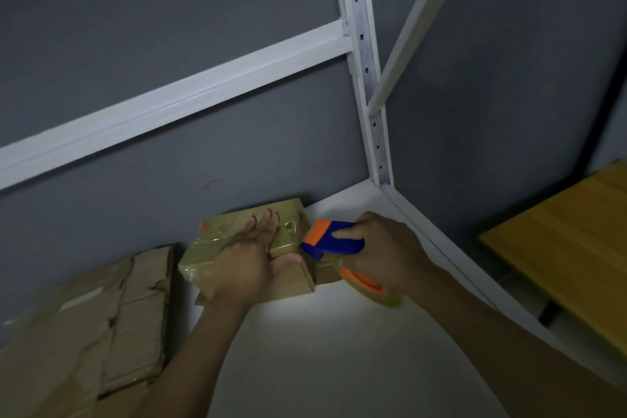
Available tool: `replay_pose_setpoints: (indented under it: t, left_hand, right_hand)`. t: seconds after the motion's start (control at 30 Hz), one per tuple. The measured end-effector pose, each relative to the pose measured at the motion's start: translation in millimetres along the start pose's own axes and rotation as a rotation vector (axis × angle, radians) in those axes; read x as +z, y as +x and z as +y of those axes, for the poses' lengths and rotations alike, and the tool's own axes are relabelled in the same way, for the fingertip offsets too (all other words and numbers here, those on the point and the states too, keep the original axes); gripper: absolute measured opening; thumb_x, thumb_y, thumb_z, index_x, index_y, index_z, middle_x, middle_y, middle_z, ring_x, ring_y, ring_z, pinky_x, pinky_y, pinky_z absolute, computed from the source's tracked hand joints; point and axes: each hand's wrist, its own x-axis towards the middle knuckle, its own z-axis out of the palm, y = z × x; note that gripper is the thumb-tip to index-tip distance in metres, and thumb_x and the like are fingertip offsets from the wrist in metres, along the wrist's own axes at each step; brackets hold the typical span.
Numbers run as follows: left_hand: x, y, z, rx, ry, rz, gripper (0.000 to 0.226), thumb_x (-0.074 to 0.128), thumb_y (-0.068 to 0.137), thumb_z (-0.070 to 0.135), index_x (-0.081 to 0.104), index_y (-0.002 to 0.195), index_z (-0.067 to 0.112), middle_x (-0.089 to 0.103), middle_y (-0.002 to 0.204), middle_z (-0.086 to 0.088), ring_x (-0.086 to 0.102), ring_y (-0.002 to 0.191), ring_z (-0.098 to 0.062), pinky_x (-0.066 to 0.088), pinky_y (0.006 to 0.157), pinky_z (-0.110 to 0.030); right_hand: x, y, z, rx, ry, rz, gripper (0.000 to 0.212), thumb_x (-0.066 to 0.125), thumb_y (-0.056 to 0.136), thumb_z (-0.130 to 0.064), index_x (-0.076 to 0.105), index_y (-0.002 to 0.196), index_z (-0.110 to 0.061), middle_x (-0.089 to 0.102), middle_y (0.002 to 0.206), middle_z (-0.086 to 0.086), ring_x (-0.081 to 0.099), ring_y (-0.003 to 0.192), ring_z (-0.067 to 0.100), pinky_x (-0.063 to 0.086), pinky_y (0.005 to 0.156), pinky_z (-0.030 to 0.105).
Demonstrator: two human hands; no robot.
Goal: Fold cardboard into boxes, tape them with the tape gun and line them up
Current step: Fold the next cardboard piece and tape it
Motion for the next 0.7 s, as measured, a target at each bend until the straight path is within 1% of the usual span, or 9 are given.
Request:
replay_pose_setpoints:
  t: [0.17, 0.27, 0.33, 0.4, 0.43, 0.5, 0.57, 0.63, 0.7]
  left_hand:
    - [-7, -1, 6, -0.07, 0.02, -0.058, 0.141, -0.013, 0.039, 0.101, 0.019, 0.154, 0.025, 0.017, 0.16, 0.01, 0.015, 0.148, -0.013, 0.019, 0.115, -0.031]
    - [-11, -5, 4, -0.087, 0.029, -0.076, 0.131, 0.001, 0.043, 0.097, 0.017, 0.154, 0.028, 0.014, 0.16, 0.013, 0.012, 0.148, -0.01, 0.014, 0.116, -0.029]
    - [-9, -7, -2, -0.094, -0.002, -0.077, 0.14, -0.005, 0.037, 0.103, 0.019, 0.153, 0.028, 0.016, 0.16, 0.013, 0.013, 0.148, -0.01, 0.012, 0.117, -0.03]
    - [-6, -10, -5, -0.103, -0.032, -0.029, 0.143, -0.012, 0.037, 0.102, 0.023, 0.153, 0.026, 0.021, 0.159, 0.01, 0.017, 0.147, -0.013, 0.014, 0.117, -0.032]
    - [-6, -13, -4, -0.106, -0.033, 0.004, 0.142, -0.012, 0.039, 0.102, 0.024, 0.153, 0.025, 0.023, 0.159, 0.008, 0.019, 0.147, -0.014, 0.015, 0.117, -0.033]
    - [-10, -20, 3, -0.1, -0.004, 0.05, 0.138, -0.014, 0.043, 0.1, 0.023, 0.153, 0.024, 0.029, 0.157, 0.005, 0.025, 0.145, -0.016, 0.018, 0.116, -0.035]
    - [-16, -28, 11, -0.086, 0.046, 0.045, 0.133, -0.013, 0.048, 0.097, 0.021, 0.153, 0.024, 0.038, 0.152, 0.001, 0.038, 0.138, -0.021, 0.026, 0.111, -0.039]
    - [-20, -30, 13, -0.049, 0.098, 0.054, 0.131, -0.012, 0.05, 0.097, 0.021, 0.153, 0.023, 0.047, 0.146, -0.003, 0.051, 0.127, -0.024, 0.039, 0.1, -0.039]
    - [-29, -27, 13, -0.001, 0.148, 0.046, 0.133, -0.013, 0.048, 0.098, 0.025, 0.152, 0.025, 0.043, 0.149, 0.0, 0.054, 0.123, -0.022, 0.046, 0.092, -0.035]
  right_hand:
    - [0, 0, -6, 0.066, -0.004, 0.019, 0.048, 0.068, 0.082, -0.035, 0.056, 0.128, -0.037, 0.056, 0.117, -0.005, 0.056, 0.105, 0.015, 0.038, 0.078, 0.02]
    - [-11, -7, 2, 0.092, 0.011, -0.005, 0.049, 0.07, 0.082, -0.035, 0.055, 0.129, -0.034, 0.057, 0.115, -0.005, 0.057, 0.106, 0.014, 0.036, 0.077, 0.018]
    - [-20, -16, 11, 0.11, -0.006, 0.016, 0.047, 0.07, 0.083, -0.034, 0.055, 0.128, -0.03, 0.056, 0.11, -0.007, 0.057, 0.103, 0.013, 0.038, 0.077, 0.018]
    - [-31, -22, 22, 0.187, 0.102, 0.082, 0.043, 0.07, 0.084, -0.033, 0.056, 0.125, -0.034, 0.053, 0.103, -0.012, 0.056, 0.094, 0.01, 0.041, 0.072, 0.018]
    - [-37, -23, 26, 0.242, 0.236, 0.1, 0.04, 0.069, 0.085, -0.031, 0.057, 0.122, -0.038, 0.054, 0.099, -0.014, 0.056, 0.088, 0.007, 0.041, 0.068, 0.017]
    - [-42, -26, 29, 0.346, 0.596, 0.085, 0.027, 0.07, 0.084, -0.023, 0.064, 0.107, -0.035, 0.062, 0.089, -0.013, 0.059, 0.08, 0.006, 0.046, 0.066, 0.02]
    - [-38, -27, 32, 0.438, 0.79, 0.051, 0.014, 0.072, 0.08, -0.017, 0.072, 0.092, -0.025, 0.071, 0.081, -0.002, 0.065, 0.078, 0.016, 0.055, 0.075, 0.032]
    - [-28, -27, 35, 0.474, 0.82, 0.028, 0.005, 0.076, 0.077, -0.023, 0.074, 0.082, -0.023, 0.074, 0.081, 0.002, 0.068, 0.081, 0.021, 0.054, 0.082, 0.038]
    - [-18, -18, 46, 0.483, 0.611, -0.004, 0.02, 0.077, 0.074, -0.04, 0.073, 0.081, -0.021, 0.073, 0.081, 0.002, 0.069, 0.081, 0.021, 0.054, 0.081, 0.037]
